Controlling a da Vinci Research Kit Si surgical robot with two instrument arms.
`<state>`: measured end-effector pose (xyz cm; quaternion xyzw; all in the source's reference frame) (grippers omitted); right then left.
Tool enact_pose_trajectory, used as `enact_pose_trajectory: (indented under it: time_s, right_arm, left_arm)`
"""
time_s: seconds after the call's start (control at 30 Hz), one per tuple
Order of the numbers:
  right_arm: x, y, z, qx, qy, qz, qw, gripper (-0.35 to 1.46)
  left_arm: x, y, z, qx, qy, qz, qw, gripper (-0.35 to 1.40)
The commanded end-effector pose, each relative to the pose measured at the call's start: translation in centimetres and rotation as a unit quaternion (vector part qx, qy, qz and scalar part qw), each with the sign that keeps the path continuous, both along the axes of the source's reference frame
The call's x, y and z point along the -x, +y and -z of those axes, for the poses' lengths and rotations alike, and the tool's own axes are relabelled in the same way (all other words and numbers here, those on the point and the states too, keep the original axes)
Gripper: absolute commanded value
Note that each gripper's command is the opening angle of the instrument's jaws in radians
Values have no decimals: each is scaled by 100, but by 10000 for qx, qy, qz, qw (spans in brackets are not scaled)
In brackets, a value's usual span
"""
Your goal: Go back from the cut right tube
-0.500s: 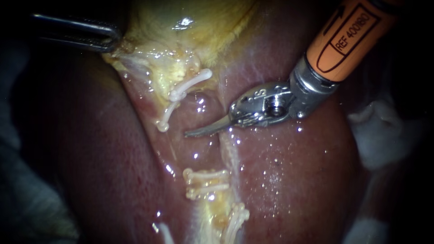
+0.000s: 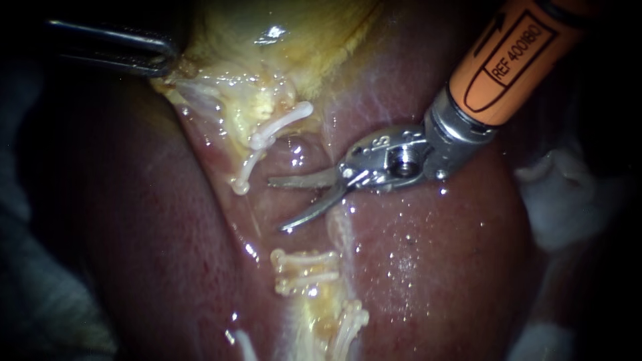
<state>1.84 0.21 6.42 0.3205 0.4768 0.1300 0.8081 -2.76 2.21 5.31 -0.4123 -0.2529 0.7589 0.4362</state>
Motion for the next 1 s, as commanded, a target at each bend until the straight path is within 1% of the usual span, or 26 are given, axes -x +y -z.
enact_pose_trajectory:
  time_s: [0.03, 0.1, 0.13, 0.23, 0.3, 0.33, 0.47, 0.57, 0.67, 0.7, 0.73, 0.8, 0.93, 1.0]
  right_arm:
    - [4, 0, 2, 82, -55, -136, 9999, 131]
    - [12, -2, 5, 280, -254, -568, 9977, 142]
    - [16, -3, 6, 363, -333, -728, 9961, 143]
    - [29, -8, 12, 788, -423, -884, 9921, 143]
    - [41, -11, 17, 1038, -479, -948, 9889, 143]
    - [46, -12, 20, 1152, -471, -947, 9877, 143]
    - [70, -14, 35, 1502, -451, -821, 9842, 145]
    - [87, -12, 46, 1613, -538, -752, 9826, 145]
    - [102, -6, 57, 1705, -763, -626, 9804, 145]
    - [107, -4, 61, 1742, -867, -553, 9793, 145]
    - [110, -3, 63, 1732, -946, -530, 9789, 145]
    - [117, -1, 67, 1760, -1120, -424, 9771, 143]
    - [124, 0, 71, 1759, -1352, -342, 9745, 143]
    - [127, 0, 71, 1757, -1376, -325, 9742, 142]
  left_arm:
    - [0, 0, 1, 0, -4, -4, 10000, -35]
    - [0, 0, 1, 0, -5, -5, 10000, -35]
    - [0, 0, 1, 0, -5, -5, 10000, -35]
    - [0, 0, 0, 1, -4, -4, 10000, -35]
    - [0, -1, 0, 2, -4, -3, 10000, -35]
    - [0, -1, 0, 2, -3, -3, 10000, -35]
    - [0, -1, 0, 3, -3, -3, 10000, -35]
    - [0, -1, 0, 3, -3, -2, 10000, -35]
    - [0, -1, 0, 4, -2, -2, 10000, -35]
    - [0, -1, 0, 4, -2, -2, 10000, -35]
    - [0, -1, -1, 5, -2, -2, 10000, -35]
    - [0, -1, -2, 8, -1, -2, 10000, -35]
    - [3, -5, -7, 27, 9, 8, 10000, -35]
    - [7, -8, -12, 45, 19, 18, 10000, -35]
